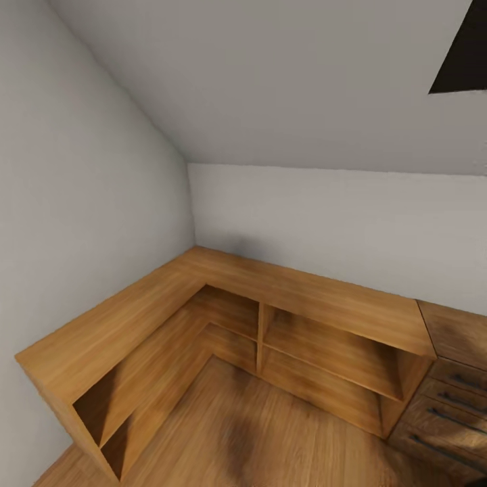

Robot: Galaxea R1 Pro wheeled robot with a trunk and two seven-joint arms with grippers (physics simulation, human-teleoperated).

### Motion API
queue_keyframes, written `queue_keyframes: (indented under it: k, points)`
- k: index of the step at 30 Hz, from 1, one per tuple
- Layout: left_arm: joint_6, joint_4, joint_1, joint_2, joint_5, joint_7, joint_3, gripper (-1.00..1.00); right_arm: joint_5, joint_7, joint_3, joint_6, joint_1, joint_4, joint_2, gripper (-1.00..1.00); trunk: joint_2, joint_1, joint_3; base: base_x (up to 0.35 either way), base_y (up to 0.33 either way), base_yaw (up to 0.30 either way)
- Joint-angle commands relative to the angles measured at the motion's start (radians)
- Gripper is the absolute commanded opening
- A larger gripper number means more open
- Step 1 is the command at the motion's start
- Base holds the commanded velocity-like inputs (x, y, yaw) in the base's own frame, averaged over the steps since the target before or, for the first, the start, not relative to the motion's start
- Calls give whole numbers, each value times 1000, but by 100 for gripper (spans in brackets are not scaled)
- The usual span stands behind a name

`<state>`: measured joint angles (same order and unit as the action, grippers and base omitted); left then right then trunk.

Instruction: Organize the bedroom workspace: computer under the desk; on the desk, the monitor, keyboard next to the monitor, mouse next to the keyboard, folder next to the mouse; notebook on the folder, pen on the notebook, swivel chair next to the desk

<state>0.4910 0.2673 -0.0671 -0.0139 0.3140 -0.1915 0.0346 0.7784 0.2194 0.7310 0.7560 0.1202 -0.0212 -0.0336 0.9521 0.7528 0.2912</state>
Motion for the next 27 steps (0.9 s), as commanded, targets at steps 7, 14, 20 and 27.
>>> queue_keyframes:
  k: [7,14,20,27]
  points:
    - [2,0,0,0,0,-6,4,100,-2,8,8,0,1,-2,0,100,1,0,8,2,2,-229]
    - [1,0,0,0,0,-6,4,100,-2,8,8,0,1,-2,1,100,1,0,14,159,146,-249]
    - [1,0,0,0,0,-6,5,100,-2,8,8,0,1,-2,1,100,1,0,17,251,221,-253]
    - [1,0,0,0,0,-6,5,100,-2,8,8,0,1,-2,1,100,1,0,21,263,230,-254]
